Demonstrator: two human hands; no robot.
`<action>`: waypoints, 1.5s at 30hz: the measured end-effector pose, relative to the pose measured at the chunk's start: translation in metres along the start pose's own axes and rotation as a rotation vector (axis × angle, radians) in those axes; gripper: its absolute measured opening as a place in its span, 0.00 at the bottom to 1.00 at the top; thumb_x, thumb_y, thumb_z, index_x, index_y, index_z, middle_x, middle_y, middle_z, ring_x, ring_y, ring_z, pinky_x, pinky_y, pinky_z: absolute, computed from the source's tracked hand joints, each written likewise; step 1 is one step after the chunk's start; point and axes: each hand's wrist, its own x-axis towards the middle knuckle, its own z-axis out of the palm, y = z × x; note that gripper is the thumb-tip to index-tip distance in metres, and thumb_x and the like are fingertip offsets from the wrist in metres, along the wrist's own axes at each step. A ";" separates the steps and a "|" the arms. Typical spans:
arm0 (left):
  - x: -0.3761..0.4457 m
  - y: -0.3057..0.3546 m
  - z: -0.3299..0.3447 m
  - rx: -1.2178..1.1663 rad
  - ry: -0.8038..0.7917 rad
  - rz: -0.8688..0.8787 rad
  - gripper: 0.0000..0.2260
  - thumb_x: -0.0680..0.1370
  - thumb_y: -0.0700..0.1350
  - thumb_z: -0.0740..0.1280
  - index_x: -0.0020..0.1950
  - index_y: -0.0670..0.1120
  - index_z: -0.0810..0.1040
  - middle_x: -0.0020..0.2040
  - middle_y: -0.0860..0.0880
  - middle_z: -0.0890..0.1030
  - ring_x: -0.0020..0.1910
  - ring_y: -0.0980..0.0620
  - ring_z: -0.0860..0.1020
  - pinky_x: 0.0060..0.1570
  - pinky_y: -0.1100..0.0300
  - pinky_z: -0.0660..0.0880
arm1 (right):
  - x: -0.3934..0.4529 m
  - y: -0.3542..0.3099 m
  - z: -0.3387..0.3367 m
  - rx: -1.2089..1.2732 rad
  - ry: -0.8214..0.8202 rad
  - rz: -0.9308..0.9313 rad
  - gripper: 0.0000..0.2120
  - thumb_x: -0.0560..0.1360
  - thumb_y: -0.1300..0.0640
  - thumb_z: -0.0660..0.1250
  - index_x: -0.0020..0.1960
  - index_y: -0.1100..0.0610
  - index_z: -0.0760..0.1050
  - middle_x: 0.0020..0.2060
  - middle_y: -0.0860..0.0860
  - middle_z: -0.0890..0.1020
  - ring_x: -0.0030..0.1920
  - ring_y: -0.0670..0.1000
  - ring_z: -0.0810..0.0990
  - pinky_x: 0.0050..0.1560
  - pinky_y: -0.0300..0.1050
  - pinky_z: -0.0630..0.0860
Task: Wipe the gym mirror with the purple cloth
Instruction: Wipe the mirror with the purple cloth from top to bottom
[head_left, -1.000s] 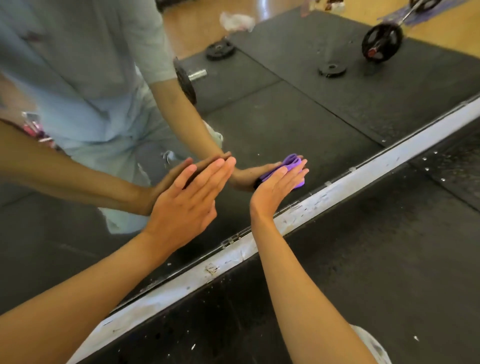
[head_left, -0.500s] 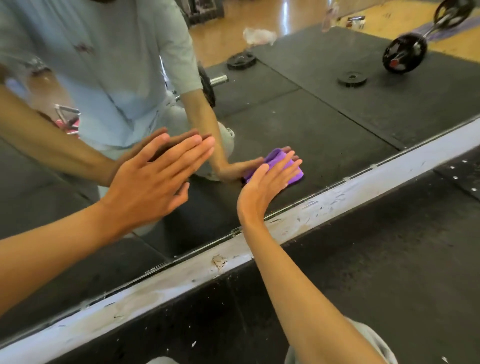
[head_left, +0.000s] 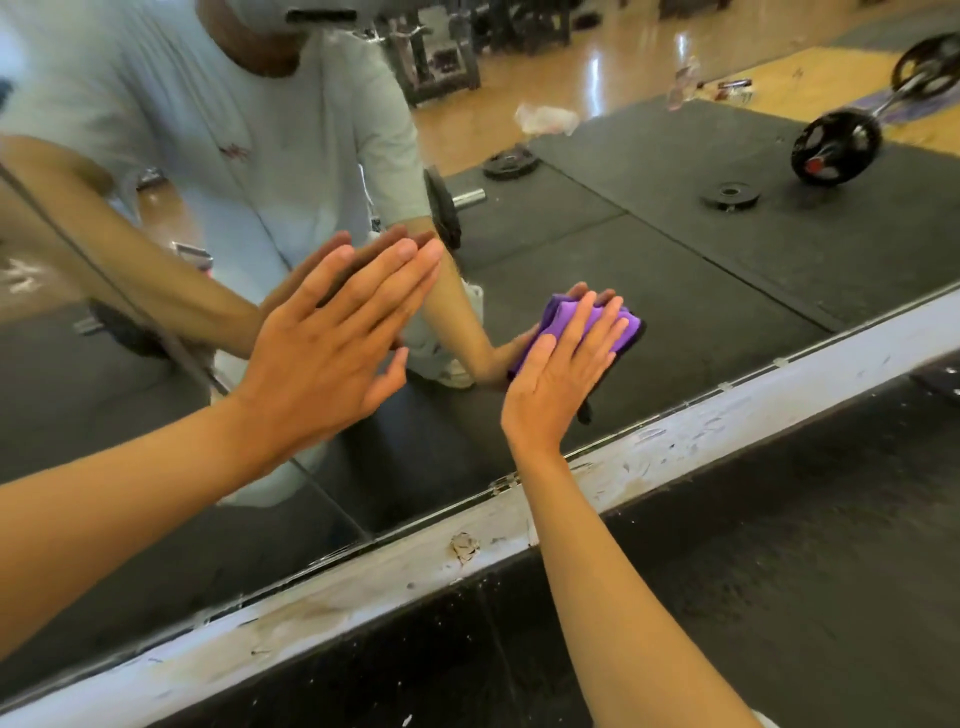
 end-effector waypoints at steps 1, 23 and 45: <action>0.002 -0.001 0.000 -0.015 -0.006 -0.006 0.33 0.84 0.50 0.56 0.86 0.43 0.51 0.87 0.46 0.53 0.85 0.48 0.54 0.82 0.47 0.51 | 0.000 -0.006 0.001 0.011 0.009 0.021 0.27 0.88 0.47 0.43 0.84 0.55 0.44 0.84 0.58 0.49 0.84 0.61 0.45 0.83 0.60 0.46; 0.025 -0.089 -0.049 -0.102 0.055 -0.189 0.32 0.86 0.54 0.52 0.86 0.42 0.47 0.87 0.45 0.49 0.85 0.46 0.51 0.82 0.44 0.56 | 0.187 -0.186 -0.061 -0.006 0.134 -0.436 0.27 0.88 0.54 0.55 0.83 0.61 0.55 0.82 0.66 0.52 0.83 0.67 0.48 0.79 0.67 0.46; 0.258 -0.112 -0.063 0.129 0.300 -0.302 0.32 0.86 0.55 0.46 0.86 0.41 0.45 0.86 0.42 0.49 0.85 0.45 0.52 0.81 0.43 0.47 | 0.343 -0.197 -0.122 -0.116 0.132 -0.645 0.27 0.87 0.53 0.49 0.84 0.61 0.50 0.84 0.55 0.50 0.84 0.57 0.48 0.83 0.54 0.47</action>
